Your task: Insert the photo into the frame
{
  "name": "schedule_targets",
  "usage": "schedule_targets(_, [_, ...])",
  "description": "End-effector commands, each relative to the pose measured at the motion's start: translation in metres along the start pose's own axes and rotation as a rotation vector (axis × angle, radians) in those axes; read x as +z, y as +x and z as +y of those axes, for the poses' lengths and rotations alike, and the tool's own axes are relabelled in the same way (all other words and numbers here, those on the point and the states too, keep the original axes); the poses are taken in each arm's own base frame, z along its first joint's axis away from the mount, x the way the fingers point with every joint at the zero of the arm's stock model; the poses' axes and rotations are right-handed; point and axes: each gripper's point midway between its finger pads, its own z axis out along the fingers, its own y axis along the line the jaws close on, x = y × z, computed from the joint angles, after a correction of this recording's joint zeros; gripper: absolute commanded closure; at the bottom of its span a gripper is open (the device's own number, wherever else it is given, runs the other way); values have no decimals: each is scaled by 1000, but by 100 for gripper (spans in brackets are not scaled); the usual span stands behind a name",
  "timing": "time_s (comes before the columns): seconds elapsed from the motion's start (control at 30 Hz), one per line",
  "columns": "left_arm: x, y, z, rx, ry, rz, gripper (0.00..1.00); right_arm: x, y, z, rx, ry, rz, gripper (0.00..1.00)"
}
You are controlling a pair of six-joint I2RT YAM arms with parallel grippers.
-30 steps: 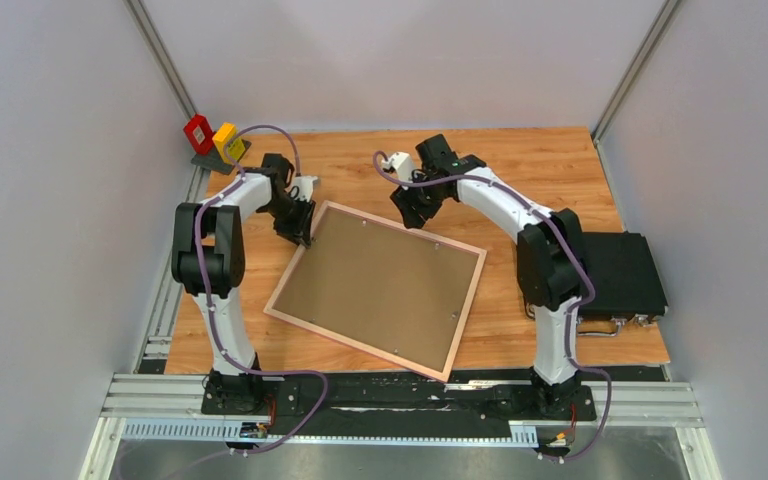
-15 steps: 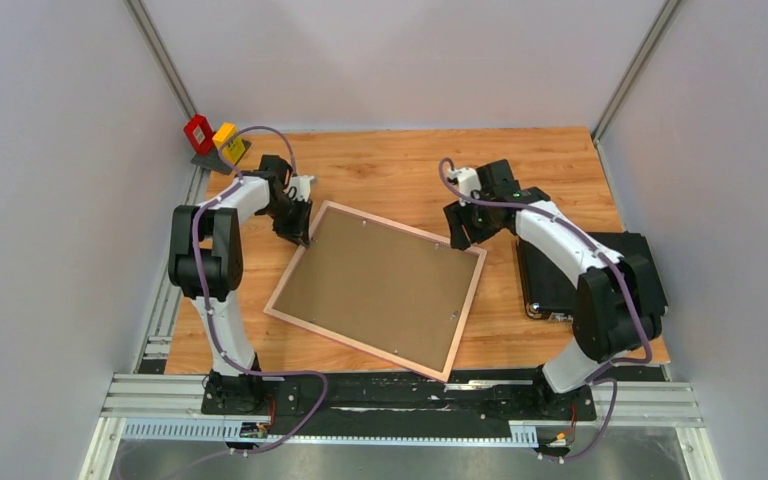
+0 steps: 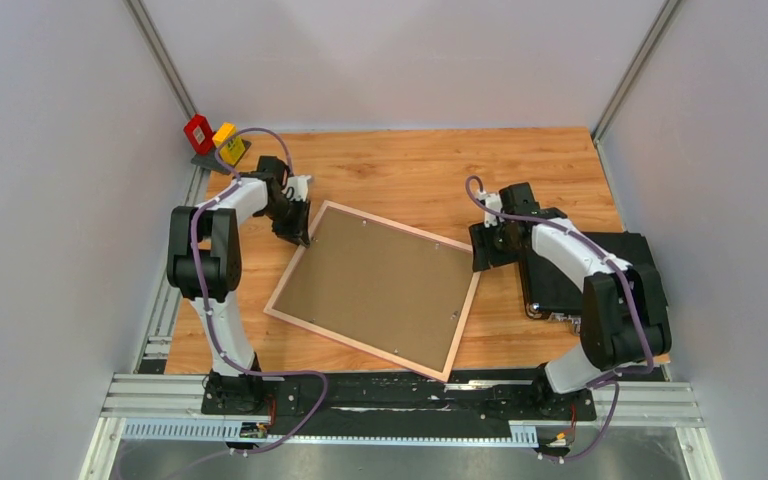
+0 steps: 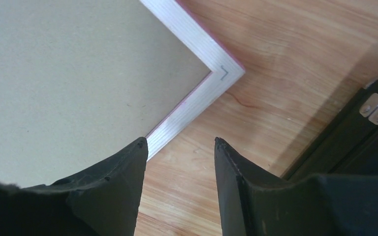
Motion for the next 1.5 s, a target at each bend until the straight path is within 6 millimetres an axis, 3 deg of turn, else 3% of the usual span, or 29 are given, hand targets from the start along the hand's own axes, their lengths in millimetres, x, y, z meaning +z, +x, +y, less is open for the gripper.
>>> schedule_targets(0.0, [15, 9, -2, -44, 27, 11, 100, 6, -5, -10, 73, 1, -8, 50])
schedule_targets(0.43, [12, 10, -4, -54, 47, -1, 100, 41, -22, -11, 182, -113, 56, 58])
schedule_targets(0.57, [10, 10, -5, -65, 47, -7, 100, 48, -31, -12, 199, -136, 57, 73])
schedule_targets(0.73, [8, 12, -2, -100, 29, -17, 100, 54, -69, -20, 187, -137, 12, 93])
schedule_targets(0.97, [7, 22, -8, -171, 69, -9, 100, 73, -128, -32, 156, -148, -40, 98])
schedule_targets(1.17, [4, 29, -12, -199, 78, -1, 100, 85, -171, -38, 95, -181, -99, 89])
schedule_targets(1.23, [4, 31, -10, -218, 56, -6, 100, 87, -181, -36, 68, -204, -113, 75])
schedule_targets(1.33, [6, 33, -8, -253, 40, -14, 100, 83, -190, -37, 44, -200, -125, 45])
schedule_targets(1.47, [12, 35, -8, -297, 45, -12, 100, 67, -178, -34, 41, -176, -119, 34])
